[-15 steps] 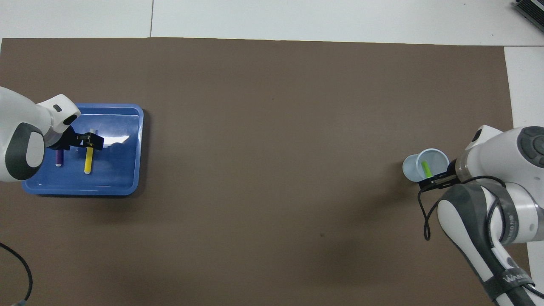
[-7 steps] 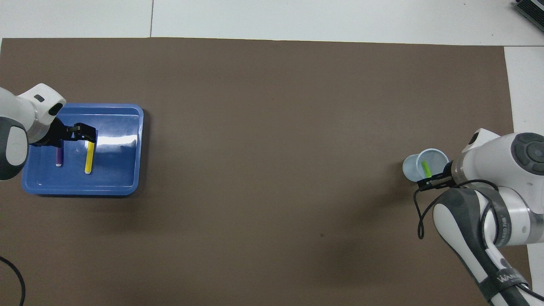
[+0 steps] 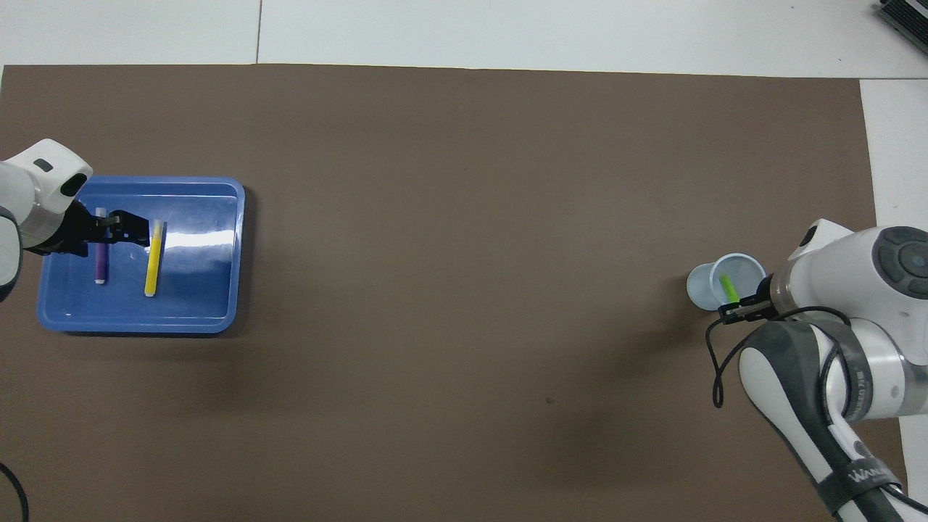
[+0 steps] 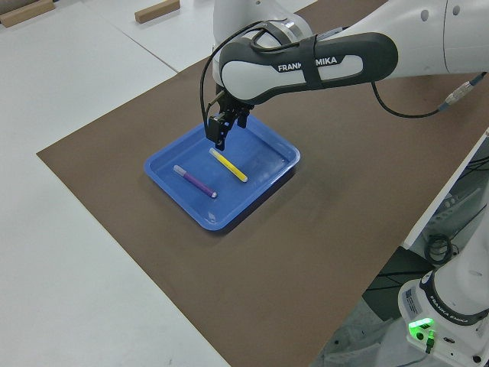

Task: Right arm passes pens to left for tray arrangement
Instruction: 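Lower the yellow pen into the tray and open the left gripper, then grasp the green pen in the cup with the right gripper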

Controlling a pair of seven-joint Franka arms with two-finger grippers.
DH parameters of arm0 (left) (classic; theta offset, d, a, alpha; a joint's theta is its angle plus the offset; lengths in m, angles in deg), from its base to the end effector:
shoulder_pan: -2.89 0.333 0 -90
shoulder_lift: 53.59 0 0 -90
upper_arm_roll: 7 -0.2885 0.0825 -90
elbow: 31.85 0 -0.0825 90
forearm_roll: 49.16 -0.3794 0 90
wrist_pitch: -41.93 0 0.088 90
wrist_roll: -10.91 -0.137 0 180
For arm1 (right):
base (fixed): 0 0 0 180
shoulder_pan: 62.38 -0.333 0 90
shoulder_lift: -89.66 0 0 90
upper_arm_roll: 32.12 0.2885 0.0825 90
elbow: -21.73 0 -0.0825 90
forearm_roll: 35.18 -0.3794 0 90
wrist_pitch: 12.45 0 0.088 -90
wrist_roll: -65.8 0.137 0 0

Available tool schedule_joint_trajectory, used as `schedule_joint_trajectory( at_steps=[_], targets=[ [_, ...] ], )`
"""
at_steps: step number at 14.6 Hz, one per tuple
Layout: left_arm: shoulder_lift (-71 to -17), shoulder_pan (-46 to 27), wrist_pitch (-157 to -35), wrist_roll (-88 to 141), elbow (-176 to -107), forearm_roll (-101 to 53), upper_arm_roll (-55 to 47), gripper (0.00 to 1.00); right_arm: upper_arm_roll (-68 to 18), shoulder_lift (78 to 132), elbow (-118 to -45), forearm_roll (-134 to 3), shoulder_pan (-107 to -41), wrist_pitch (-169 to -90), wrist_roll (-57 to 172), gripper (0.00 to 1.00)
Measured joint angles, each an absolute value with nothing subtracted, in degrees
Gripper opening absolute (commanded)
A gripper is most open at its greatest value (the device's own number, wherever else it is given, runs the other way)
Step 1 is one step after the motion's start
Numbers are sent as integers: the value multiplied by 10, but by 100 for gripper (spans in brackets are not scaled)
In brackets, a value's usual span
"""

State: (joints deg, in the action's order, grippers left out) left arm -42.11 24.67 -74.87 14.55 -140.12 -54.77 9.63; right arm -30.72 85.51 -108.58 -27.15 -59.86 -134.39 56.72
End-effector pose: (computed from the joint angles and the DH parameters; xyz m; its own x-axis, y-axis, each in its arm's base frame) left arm 0.5860 0.0649 0.3460 0.9929 0.1120 -0.0407 0.1107 -0.9934 -0.0311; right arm 0.4942 -0.0194 0.3269 0.9731 0.2100 -0.0950 0.2193 -0.9704 0.1008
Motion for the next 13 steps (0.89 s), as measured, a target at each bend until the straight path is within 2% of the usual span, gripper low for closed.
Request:
schedule_joint_trajectory(
  at_steps=[3, 5, 7, 8, 9, 12, 13],
  targets=[
    [-441, 247, -715, 146, -1396, -548, 95, 100, -307, 852, -1086, -272, -599, -1344, 567, 25],
    [-447, 248, -705, 146, -1396, -548, 95, 100, -307, 851, -1086, -272, -599, -1344, 567, 25],
    [-448, 248, -701, 146, -1396, -547, 95, 100, -307, 851, -1085, -272, -599, -1344, 567, 32],
    [-448, 248, -699, 146, -1396, -547, 95, 100, -307, 851, -1084, -272, -599, -1344, 567, 42],
    [-448, 248, -698, 147, -1396, -547, 95, 100, -307, 851, -1083, -272, -599, -1344, 567, 40],
    [-448, 248, -697, 161, -1396, -547, 95, 100, -307, 851, -1080, -272, -599, -1344, 567, 0],
    [-448, 248, -697, 164, -1396, -547, 96, 100, -307, 851, -1080, -272, -599, -1344, 567, 0]
  ],
)
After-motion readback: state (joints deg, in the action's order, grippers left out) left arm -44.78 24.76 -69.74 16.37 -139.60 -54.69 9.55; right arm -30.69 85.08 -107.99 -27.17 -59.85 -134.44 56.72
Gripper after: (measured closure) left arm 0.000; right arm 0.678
